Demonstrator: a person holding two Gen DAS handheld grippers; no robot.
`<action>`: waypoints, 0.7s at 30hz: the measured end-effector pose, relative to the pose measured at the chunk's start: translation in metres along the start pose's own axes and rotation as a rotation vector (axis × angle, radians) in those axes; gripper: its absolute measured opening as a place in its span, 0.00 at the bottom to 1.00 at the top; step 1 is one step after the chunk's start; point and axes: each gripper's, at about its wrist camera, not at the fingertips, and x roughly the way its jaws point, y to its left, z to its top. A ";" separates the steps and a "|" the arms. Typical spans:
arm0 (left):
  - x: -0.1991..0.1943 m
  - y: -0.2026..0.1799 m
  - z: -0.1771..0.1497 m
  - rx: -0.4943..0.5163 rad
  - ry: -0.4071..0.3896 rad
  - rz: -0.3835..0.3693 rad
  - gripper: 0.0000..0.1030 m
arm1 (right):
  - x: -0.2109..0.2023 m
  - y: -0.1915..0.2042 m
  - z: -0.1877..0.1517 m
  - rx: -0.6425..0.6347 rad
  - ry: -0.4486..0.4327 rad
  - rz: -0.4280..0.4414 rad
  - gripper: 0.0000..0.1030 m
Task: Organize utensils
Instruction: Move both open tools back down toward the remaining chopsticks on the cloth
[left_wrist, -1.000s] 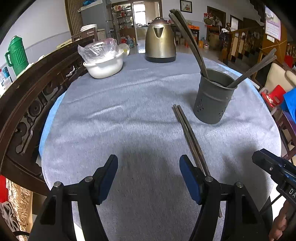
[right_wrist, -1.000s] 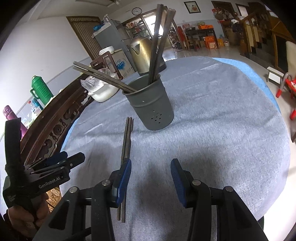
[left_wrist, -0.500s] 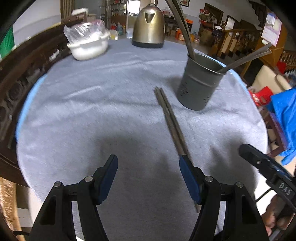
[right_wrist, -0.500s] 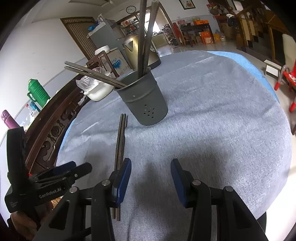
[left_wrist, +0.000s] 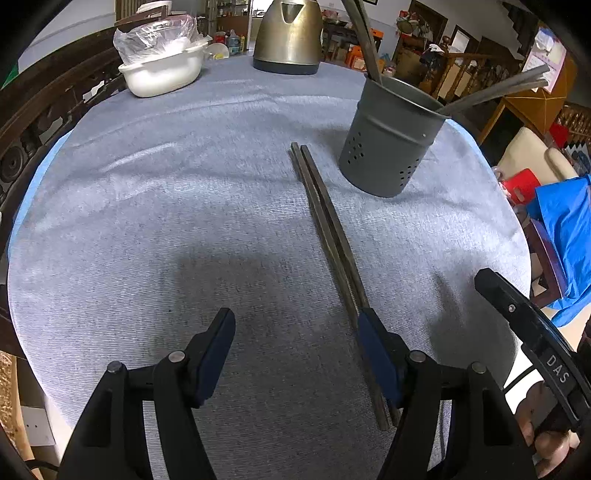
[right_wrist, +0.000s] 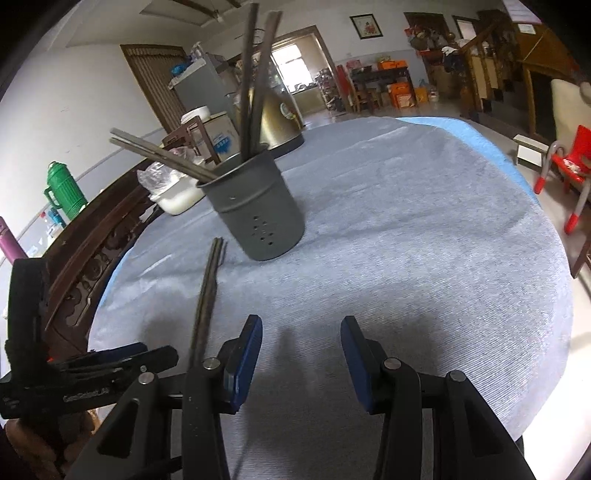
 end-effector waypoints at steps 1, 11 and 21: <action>0.001 -0.001 0.000 0.003 0.001 0.002 0.68 | 0.001 -0.001 0.000 0.000 0.002 -0.003 0.47; 0.014 -0.008 0.004 0.027 0.017 0.033 0.69 | 0.000 -0.011 0.000 0.030 0.005 0.005 0.47; 0.015 -0.006 0.001 0.046 0.005 0.054 0.70 | -0.002 -0.006 0.001 0.022 0.001 0.003 0.47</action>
